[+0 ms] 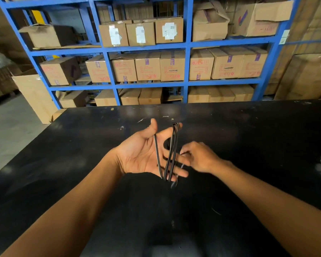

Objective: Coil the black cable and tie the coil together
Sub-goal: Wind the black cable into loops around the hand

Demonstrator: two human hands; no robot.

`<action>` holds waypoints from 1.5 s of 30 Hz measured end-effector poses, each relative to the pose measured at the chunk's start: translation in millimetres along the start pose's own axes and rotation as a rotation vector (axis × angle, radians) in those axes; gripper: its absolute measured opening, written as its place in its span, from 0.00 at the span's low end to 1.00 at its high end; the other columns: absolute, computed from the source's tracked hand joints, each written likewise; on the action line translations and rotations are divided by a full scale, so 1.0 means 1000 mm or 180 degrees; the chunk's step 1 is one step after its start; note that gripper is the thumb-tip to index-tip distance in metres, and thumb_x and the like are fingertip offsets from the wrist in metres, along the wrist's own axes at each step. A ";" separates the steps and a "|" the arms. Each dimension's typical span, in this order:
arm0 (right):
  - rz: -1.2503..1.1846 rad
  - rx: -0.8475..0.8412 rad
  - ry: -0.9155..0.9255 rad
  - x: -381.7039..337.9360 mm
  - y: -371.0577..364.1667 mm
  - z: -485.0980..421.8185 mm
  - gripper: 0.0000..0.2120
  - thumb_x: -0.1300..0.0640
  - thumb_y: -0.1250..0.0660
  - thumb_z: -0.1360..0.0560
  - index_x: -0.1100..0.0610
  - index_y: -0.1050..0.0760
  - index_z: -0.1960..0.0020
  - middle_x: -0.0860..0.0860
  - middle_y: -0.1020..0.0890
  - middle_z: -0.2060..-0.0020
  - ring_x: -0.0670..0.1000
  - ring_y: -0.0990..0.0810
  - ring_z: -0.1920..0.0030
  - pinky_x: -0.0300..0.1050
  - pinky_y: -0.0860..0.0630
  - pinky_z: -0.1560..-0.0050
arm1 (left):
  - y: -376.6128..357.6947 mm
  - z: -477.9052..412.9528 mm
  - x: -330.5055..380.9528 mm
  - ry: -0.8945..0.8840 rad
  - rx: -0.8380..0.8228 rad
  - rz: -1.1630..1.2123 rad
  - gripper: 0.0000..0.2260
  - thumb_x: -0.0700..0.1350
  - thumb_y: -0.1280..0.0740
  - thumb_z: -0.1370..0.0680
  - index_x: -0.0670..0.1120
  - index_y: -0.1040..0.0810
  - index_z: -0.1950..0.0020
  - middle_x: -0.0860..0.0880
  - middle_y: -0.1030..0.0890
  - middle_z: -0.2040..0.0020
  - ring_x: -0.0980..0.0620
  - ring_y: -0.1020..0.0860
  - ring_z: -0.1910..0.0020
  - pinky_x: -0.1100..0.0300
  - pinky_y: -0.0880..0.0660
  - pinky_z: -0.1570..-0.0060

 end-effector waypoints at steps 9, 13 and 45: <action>0.1122 0.0625 0.0291 -0.030 0.091 -0.022 0.07 0.58 0.33 0.23 0.53 0.19 0.46 0.53 0.16 0.49 0.56 0.19 0.48 0.53 0.24 0.45 | 0.004 -0.008 -0.041 0.0438 -0.0081 -0.0031 0.31 0.70 0.58 0.23 0.62 0.43 0.21 0.23 0.47 0.26 0.18 0.48 0.29 0.34 0.37 0.33; 0.1232 0.0761 0.0334 -0.038 0.112 -0.025 0.06 0.59 0.35 0.23 0.53 0.20 0.48 0.54 0.17 0.51 0.57 0.20 0.51 0.56 0.23 0.47 | 0.004 -0.014 -0.046 0.0543 -0.0064 0.0036 0.31 0.70 0.57 0.23 0.63 0.44 0.21 0.21 0.51 0.26 0.17 0.50 0.30 0.33 0.40 0.33; -0.0985 -0.0434 0.0273 -0.040 -0.020 0.067 0.14 0.58 0.40 0.21 0.63 0.21 0.59 0.44 0.18 0.69 0.45 0.15 0.64 0.43 0.18 0.60 | 0.044 -0.015 0.026 -0.0764 0.0963 0.0351 0.33 0.69 0.57 0.21 0.54 0.31 0.25 0.22 0.37 0.31 0.22 0.36 0.32 0.29 0.35 0.36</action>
Point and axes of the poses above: each hand's wrist, its own z-axis away from the middle knuckle, its own y-axis out of the back of the hand, x = y × z, the point moved 4 cm from there along -z, towards the middle knuckle
